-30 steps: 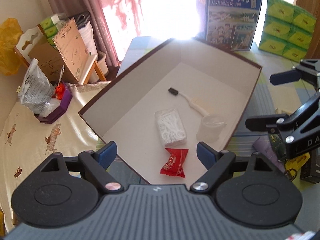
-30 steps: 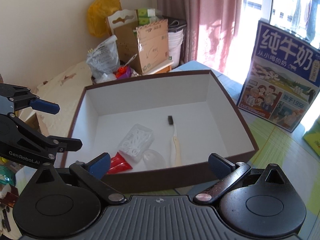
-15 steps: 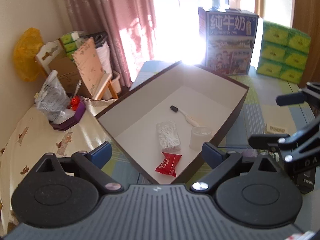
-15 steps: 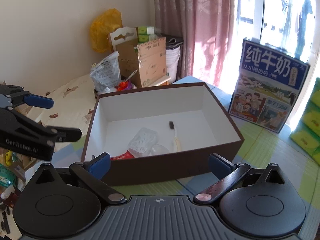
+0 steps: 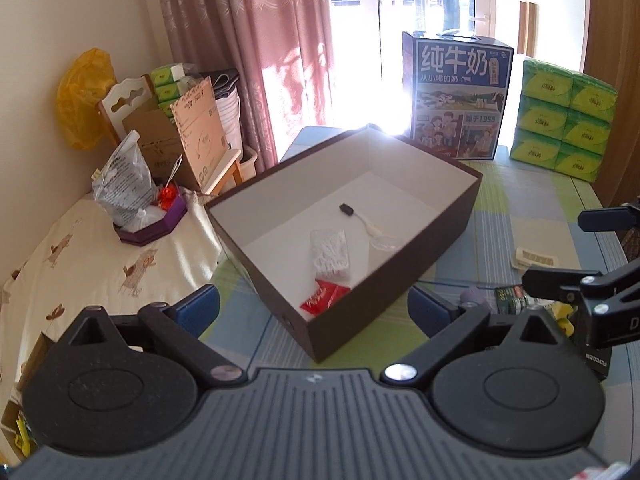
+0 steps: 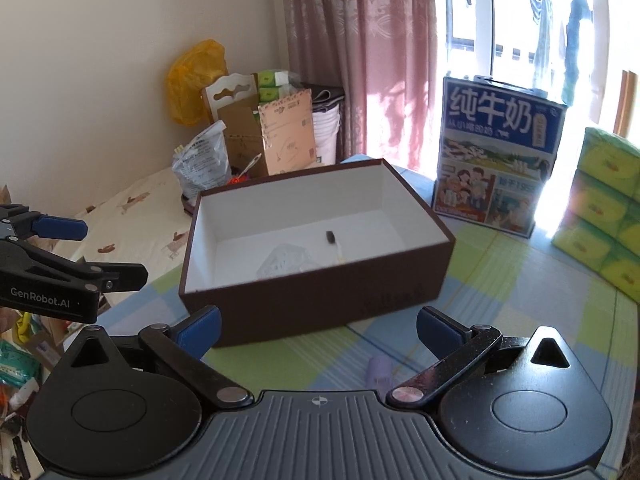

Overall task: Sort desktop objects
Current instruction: 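Withdraw both tools from the box toward the remaining table items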

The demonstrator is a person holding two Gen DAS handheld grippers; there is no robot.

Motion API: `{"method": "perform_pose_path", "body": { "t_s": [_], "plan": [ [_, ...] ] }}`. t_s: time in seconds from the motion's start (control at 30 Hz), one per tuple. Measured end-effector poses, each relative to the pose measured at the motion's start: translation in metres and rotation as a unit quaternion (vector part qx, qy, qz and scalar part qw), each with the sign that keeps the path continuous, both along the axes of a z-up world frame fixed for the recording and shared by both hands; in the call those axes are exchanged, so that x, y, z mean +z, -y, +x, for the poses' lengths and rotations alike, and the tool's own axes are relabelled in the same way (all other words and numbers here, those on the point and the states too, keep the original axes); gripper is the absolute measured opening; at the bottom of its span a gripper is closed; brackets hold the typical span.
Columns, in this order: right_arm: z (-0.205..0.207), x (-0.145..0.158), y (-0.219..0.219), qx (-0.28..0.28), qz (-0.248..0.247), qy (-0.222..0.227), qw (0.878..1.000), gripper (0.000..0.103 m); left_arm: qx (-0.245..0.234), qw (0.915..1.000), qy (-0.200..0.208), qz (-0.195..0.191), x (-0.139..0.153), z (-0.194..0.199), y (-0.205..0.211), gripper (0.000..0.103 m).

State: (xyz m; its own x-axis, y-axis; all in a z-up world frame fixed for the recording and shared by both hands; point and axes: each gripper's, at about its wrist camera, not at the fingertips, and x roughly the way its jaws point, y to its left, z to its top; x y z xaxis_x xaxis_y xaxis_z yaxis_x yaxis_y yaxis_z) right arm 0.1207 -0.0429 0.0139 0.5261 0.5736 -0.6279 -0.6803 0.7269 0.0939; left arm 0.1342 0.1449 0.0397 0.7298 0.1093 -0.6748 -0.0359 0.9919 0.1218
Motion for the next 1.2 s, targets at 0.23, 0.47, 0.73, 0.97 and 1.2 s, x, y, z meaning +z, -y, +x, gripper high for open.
{"method": "perform_pose_path", "body": {
  "t_s": [0.23, 0.47, 0.73, 0.97, 1.2],
  "plan": [
    [-0.021, -0.007, 0.023, -0.008, -0.012, 0.001, 1.0, 0.101, 0.002, 0.9998, -0.018, -0.01, -0.01, -0.019, 0.017, 0.099],
    [-0.038, -0.022, 0.051, -0.036, -0.024, -0.02, 0.999, 0.101, -0.003, 0.9983, -0.055, -0.02, -0.031, -0.029, 0.034, 0.099],
    [-0.052, -0.037, 0.076, -0.063, -0.046, -0.045, 0.996, 0.101, -0.026, 0.9946, -0.095, -0.033, -0.053, -0.031, 0.054, 0.099],
    [-0.058, -0.056, 0.096, -0.098, -0.073, -0.077, 0.99, 0.101, -0.055, 0.991, -0.114, -0.043, -0.066, -0.027, 0.07, 0.099],
    [-0.057, -0.074, 0.118, -0.161, -0.099, -0.091, 0.978, 0.101, -0.086, 0.9855, -0.137, -0.049, -0.081, -0.018, 0.084, 0.098]
  ]
}}
